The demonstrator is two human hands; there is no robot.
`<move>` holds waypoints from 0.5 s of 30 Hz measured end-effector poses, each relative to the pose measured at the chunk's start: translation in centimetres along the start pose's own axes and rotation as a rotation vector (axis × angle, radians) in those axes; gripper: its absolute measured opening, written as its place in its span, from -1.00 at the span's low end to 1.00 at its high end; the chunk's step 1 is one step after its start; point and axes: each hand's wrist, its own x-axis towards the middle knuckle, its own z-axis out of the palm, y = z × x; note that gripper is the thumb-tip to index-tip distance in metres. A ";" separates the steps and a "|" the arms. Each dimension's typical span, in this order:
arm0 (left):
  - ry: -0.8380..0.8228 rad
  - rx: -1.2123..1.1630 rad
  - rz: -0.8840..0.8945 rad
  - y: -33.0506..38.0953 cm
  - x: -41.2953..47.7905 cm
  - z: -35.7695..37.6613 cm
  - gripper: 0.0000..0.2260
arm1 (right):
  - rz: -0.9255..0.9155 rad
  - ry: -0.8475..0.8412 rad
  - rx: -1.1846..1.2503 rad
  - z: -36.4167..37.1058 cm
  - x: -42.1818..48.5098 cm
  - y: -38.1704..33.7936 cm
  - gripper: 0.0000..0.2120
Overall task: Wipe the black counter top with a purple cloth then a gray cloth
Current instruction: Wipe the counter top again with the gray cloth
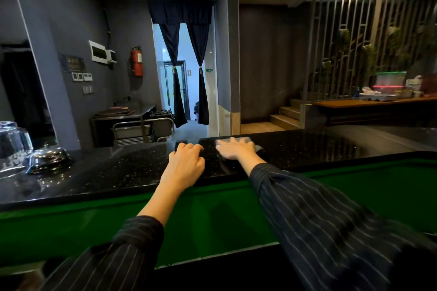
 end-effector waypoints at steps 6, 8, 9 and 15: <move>0.007 -0.066 -0.033 -0.5 -0.6 -0.4 -0.58 | -0.327 -0.106 0.008 0.7 1.2 -2.9 -0.26; -0.017 -0.089 -0.036 -0.4 -0.7 -0.7 -0.54 | -0.329 -0.114 -0.003 0.0 2.0 -0.3 -0.29; -0.026 -0.087 -0.044 -0.2 -0.7 -0.7 -0.52 | -0.268 -0.120 0.004 -0.2 2.9 1.6 -0.30; 0.023 0.007 -0.064 -0.5 -0.3 0.2 -0.64 | 0.076 -0.092 0.063 -0.2 8.3 7.8 -0.16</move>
